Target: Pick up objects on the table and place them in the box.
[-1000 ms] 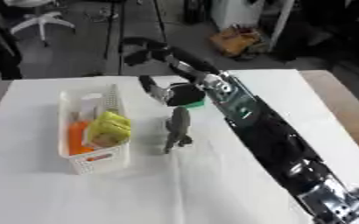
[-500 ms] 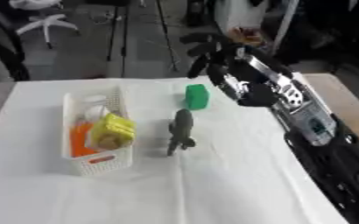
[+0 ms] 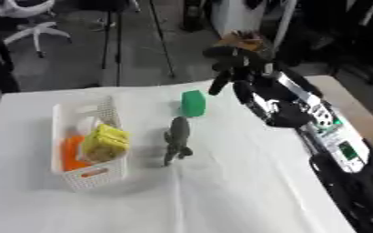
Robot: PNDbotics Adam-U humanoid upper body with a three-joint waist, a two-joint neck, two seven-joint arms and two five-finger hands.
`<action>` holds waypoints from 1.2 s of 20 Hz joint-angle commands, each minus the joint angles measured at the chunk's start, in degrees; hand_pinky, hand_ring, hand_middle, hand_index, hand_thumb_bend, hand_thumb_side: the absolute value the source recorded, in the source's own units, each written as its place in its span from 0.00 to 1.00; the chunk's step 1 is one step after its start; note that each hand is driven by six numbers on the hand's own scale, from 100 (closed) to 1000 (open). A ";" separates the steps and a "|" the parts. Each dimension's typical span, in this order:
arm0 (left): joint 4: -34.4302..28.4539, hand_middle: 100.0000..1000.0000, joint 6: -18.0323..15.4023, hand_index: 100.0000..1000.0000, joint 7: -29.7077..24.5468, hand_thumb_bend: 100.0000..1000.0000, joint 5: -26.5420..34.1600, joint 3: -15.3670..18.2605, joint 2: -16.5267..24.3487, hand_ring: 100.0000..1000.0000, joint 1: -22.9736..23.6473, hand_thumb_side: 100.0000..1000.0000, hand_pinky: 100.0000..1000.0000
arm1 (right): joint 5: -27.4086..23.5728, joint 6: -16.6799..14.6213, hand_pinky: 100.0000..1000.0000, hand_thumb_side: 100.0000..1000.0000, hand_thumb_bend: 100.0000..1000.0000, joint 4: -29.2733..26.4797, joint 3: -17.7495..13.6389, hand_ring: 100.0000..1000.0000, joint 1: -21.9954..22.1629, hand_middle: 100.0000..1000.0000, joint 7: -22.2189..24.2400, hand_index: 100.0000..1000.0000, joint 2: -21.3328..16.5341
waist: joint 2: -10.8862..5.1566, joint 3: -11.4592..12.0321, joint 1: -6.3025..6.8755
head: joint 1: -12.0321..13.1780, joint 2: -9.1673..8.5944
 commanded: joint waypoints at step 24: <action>-0.37 0.89 0.47 0.87 0.97 0.32 -0.15 0.20 1.15 0.79 0.31 1.00 0.40 | 3.03 1.04 0.56 0.42 0.00 -2.23 -1.09 0.58 1.61 0.86 -2.59 0.80 0.31 | -1.14 1.86 0.73 | 0.30 0.70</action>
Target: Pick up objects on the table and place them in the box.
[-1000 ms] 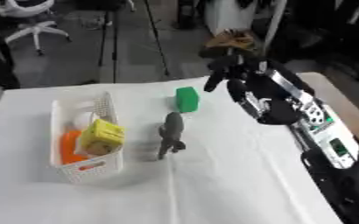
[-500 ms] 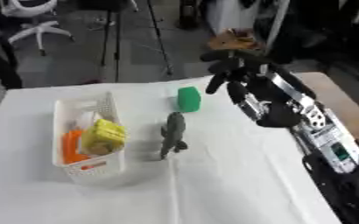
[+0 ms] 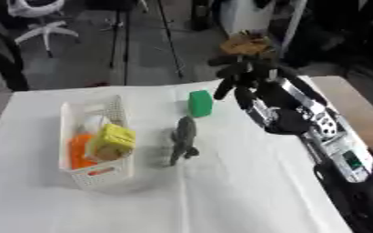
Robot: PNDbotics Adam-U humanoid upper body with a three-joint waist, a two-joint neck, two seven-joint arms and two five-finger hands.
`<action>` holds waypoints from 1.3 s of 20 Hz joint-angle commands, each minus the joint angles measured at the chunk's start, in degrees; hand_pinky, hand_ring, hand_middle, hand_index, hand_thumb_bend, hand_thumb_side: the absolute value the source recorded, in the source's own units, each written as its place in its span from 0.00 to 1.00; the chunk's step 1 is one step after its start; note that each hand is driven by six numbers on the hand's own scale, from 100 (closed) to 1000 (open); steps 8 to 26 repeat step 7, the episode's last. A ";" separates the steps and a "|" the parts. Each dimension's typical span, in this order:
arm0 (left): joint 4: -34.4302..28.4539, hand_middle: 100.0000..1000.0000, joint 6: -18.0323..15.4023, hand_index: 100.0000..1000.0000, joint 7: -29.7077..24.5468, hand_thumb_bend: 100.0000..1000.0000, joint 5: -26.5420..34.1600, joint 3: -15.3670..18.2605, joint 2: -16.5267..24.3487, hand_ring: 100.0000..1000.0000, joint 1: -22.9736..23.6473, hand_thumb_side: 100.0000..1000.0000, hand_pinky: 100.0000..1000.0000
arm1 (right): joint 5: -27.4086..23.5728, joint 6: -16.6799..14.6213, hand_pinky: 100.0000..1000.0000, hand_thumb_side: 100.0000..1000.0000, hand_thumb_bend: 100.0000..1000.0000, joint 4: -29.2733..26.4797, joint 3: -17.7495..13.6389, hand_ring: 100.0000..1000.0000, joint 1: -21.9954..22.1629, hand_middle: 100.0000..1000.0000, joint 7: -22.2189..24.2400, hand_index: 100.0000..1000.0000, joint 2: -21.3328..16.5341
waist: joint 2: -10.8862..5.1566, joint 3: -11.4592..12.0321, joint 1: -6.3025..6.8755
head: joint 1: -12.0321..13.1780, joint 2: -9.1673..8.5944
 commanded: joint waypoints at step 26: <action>-1.41 0.89 -0.11 0.87 -0.11 0.32 -0.05 0.19 1.14 0.79 -0.33 1.00 0.40 | 0.20 -0.36 0.56 0.42 0.00 -0.57 -0.79 0.58 -0.30 0.86 0.40 0.80 -0.55 | -1.13 0.16 0.39 | 0.36 0.35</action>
